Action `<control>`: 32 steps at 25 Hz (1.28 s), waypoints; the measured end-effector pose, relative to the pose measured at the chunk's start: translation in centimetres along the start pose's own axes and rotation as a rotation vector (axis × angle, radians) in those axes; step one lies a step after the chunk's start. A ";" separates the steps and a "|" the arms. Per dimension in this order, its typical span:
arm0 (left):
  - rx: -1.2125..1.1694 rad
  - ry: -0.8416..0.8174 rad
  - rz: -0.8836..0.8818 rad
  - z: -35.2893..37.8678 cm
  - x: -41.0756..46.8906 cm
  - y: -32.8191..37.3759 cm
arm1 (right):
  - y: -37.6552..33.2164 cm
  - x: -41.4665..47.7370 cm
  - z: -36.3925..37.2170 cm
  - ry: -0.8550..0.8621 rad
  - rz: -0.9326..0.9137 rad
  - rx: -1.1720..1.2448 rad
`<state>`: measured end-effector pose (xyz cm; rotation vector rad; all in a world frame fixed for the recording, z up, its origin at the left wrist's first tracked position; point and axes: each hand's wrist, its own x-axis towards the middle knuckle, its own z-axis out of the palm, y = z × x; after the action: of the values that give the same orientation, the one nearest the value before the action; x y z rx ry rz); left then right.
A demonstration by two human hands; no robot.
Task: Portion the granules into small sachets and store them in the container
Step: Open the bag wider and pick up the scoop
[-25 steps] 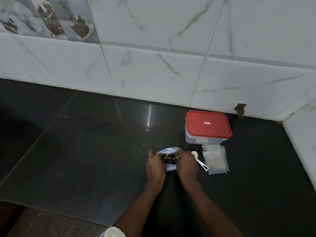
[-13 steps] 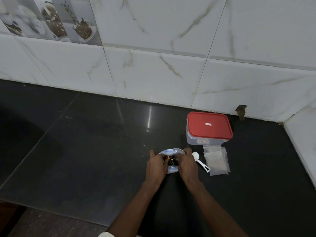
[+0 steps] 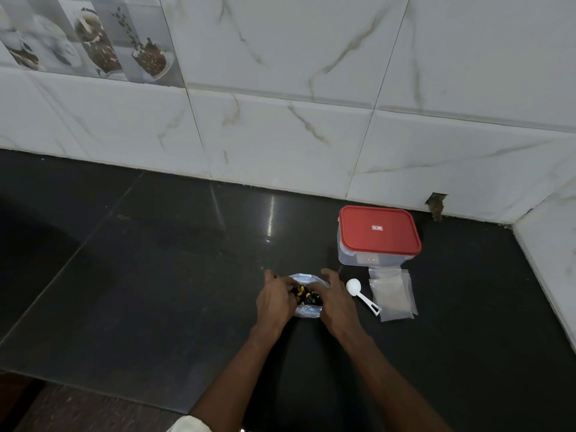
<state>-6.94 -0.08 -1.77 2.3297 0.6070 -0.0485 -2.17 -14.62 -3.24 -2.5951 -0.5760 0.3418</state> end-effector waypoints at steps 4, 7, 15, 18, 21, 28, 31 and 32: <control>0.118 -0.137 0.070 -0.4 0.3 0.3 | 0.1 -0.3 -0.8 0.036 -0.003 0.049; 0.212 -0.255 0.035 -1.3 0.8 0.2 | -0.3 0.4 -1.6 -0.047 0.064 0.003; 0.085 0.025 0.067 -0.5 0.3 0.2 | -1.0 1.8 -2.8 -0.027 0.070 -0.142; 0.244 0.002 0.070 -0.9 0.2 0.8 | -1.0 1.3 -2.1 0.022 0.130 -0.178; 0.325 -0.001 0.089 -1.1 0.5 1.6 | -0.7 1.3 -1.9 0.019 0.154 -0.183; 0.154 -0.055 0.041 -0.4 0.0 1.3 | -1.4 0.8 -1.8 -0.013 0.194 -0.050; 0.141 -0.107 0.007 -0.7 0.4 1.5 | -1.8 1.0 -1.8 -0.030 0.183 -0.019; 0.121 -0.120 0.004 -0.9 0.7 1.4 | -1.6 1.2 -1.9 -0.030 0.173 -0.004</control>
<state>-5.84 -0.11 -0.32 2.4237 0.5530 -0.2275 -1.07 -13.49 -1.00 -2.6545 -0.3629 0.4366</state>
